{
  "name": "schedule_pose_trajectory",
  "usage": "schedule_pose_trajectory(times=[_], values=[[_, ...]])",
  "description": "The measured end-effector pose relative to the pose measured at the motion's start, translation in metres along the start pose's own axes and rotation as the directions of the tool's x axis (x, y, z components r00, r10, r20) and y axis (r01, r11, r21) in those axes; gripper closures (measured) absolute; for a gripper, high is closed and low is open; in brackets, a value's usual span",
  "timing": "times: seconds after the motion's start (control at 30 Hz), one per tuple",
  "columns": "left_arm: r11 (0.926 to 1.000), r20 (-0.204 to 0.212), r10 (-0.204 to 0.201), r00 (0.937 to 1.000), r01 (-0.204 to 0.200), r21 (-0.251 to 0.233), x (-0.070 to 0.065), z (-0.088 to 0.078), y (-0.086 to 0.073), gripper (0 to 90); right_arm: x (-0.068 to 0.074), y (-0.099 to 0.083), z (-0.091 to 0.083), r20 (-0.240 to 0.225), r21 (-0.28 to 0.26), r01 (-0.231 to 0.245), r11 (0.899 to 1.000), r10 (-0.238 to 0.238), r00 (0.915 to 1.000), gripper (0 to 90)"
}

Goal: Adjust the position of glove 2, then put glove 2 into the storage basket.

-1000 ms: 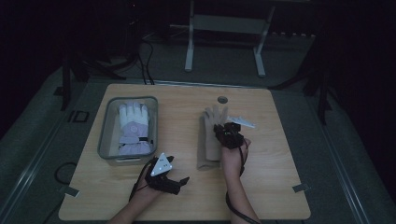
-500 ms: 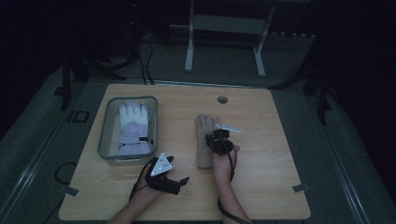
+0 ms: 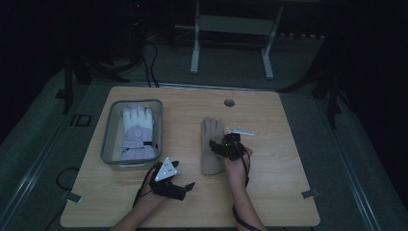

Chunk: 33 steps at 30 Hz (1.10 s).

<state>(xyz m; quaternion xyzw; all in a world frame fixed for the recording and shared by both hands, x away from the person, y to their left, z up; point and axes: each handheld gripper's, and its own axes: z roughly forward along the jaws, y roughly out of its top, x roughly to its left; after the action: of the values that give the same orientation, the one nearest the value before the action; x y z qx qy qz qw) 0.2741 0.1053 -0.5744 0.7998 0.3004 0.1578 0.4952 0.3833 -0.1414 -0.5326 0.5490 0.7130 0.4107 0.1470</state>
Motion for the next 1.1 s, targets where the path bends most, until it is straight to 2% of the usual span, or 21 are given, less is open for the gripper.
schedule_pose_trajectory(times=[0.03, 0.07, 0.2, 0.27, 0.3, 0.37, 0.43, 0.5, 0.6, 0.67, 0.73, 0.77, 0.83, 0.97, 1.07, 1.1], values=[[1.0000, 0.000, 0.000, 1.0000, 0.000, 0.000, 0.000, 0.000, 0.000, 2.6, -0.002, 0.001, -0.002, -0.009, 0.004, 0.002, 1.000, -0.002, 1.0000, 29.4], [1.0000, 0.001, -0.002, 1.0000, 0.002, -0.001, 0.000, 0.000, 0.000, 2.6, -0.005, 0.002, -0.005, -0.036, 0.007, 0.017, 1.000, -0.016, 0.9992, 22.6], [1.0000, 0.002, -0.004, 1.0000, 0.004, -0.003, 0.001, 0.000, 0.000, 2.5, -0.014, 0.005, -0.013, -0.123, -0.007, 0.034, 0.999, -0.034, 0.9918, 14.1], [1.0000, 0.004, -0.002, 1.0000, 0.002, -0.002, 0.000, 0.000, 0.000, 2.6, -0.017, 0.006, -0.016, -0.150, -0.009, 0.052, 0.999, -0.053, 0.9873, 16.0], [1.0000, 0.004, 0.000, 1.0000, 0.000, -0.001, 0.000, 0.000, 0.000, 2.6, -0.019, 0.007, -0.018, -0.159, 0.002, 0.075, 0.997, -0.074, 0.9845, 15.3], [1.0000, 0.003, 0.004, 1.0000, -0.004, 0.000, 0.000, 0.000, 0.000, 2.6, -0.022, 0.008, -0.021, -0.179, -0.012, 0.112, 0.994, -0.112, 0.9775, 18.9], [1.0000, -0.002, 0.004, 1.0000, -0.004, 0.001, 0.000, 0.000, 0.000, 2.6, -0.026, 0.009, -0.024, -0.175, -0.015, 0.154, 0.988, -0.155, 0.9724, 18.9], [1.0000, -0.002, 0.003, 1.0000, -0.003, 0.001, 0.000, 0.000, 0.000, 2.6, -0.030, 0.009, -0.028, -0.169, -0.039, 0.211, 0.977, -0.215, 0.9619, 18.8], [1.0000, -0.005, 0.001, 1.0000, -0.001, 0.002, 0.000, 0.000, 0.000, 2.6, -0.035, 0.009, -0.033, -0.164, -0.038, 0.245, 0.969, -0.248, 0.9548, 17.3], [1.0000, -0.007, -0.001, 1.0000, 0.001, 0.003, 0.000, 0.000, 0.000, 2.6, -0.040, 0.009, -0.036, -0.189, -0.020, 0.228, 0.974, -0.227, 0.9554, 17.5], [1.0000, -0.008, -0.004, 1.0000, 0.004, 0.003, 0.000, 0.000, 0.000, 2.6, -0.044, 0.008, -0.038, -0.204, 0.007, 0.186, 0.983, -0.181, 0.9623, 17.4], [1.0000, -0.008, -0.005, 1.0000, 0.005, 0.002, 0.000, 0.000, 0.000, 2.6, -0.046, 0.008, -0.039, -0.217, 0.014, 0.181, 0.983, -0.174, 0.9607, 16.8], [1.0000, -0.009, -0.007, 0.9999, 0.007, -0.002, 0.000, 0.000, 0.000, 2.6, -0.046, 0.007, -0.039, -0.214, 0.026, 0.182, 0.983, -0.173, 0.9614, 12.8], [0.9996, -0.025, 0.023, 0.9994, -0.023, -0.014, -0.002, 0.001, 0.001, 2.6, -0.043, 0.004, -0.036, -0.248, 0.045, 0.207, 0.977, -0.189, 0.9500, 10.6], [0.9989, -0.027, 0.045, 0.9986, -0.045, -0.010, -0.006, 0.003, 0.003, 2.6, -0.045, 0.005, -0.033, -0.236, 0.054, 0.206, 0.977, -0.188, 0.9534, 33.1], [0.9989, -0.027, 0.045, 0.9986, -0.045, -0.010, -0.006, 0.003, 0.003, 2.6, -0.045, 0.005, -0.033, -0.236, 0.054, 0.206, 0.977, -0.188, 0.9534, 33.1]])
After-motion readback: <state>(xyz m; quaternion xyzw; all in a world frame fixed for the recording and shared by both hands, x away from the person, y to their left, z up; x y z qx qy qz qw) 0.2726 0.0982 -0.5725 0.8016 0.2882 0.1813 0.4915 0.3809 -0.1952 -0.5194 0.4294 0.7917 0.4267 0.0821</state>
